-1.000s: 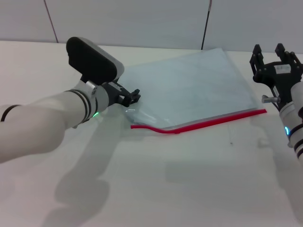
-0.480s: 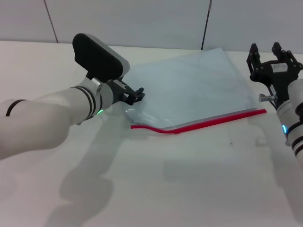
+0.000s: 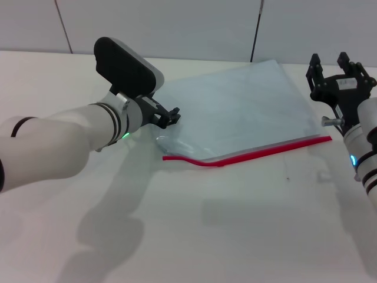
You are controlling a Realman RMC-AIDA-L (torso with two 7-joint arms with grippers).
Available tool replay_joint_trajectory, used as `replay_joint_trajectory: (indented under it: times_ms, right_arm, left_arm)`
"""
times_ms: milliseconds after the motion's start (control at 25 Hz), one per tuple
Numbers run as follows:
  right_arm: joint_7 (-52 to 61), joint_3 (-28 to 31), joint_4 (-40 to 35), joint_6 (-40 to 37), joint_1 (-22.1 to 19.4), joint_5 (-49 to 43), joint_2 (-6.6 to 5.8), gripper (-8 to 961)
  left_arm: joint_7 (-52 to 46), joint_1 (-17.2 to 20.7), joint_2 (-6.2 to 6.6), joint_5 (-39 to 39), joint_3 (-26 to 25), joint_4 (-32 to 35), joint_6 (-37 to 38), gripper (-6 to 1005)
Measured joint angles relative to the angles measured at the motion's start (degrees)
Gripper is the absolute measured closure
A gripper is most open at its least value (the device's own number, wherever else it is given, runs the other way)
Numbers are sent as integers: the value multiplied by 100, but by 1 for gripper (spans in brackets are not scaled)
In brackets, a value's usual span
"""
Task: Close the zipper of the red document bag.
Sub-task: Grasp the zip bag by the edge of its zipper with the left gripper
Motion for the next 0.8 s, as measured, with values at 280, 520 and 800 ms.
replay_joint_trajectory:
  times_ms: [280, 520, 800]
  right_arm:
    - [0, 0, -1, 0, -2, 0, 0, 412]
    - [0, 0, -1, 0, -2, 0, 0, 412]
    - [0, 3, 23, -123, 1, 0, 0, 412]
  left_arm:
    - [0, 23, -4, -6, -11, -1, 0, 251]
    - [0, 17, -4, -1, 7, 4, -1, 251]
    - [182, -9, -4, 29, 117, 132, 171, 251]
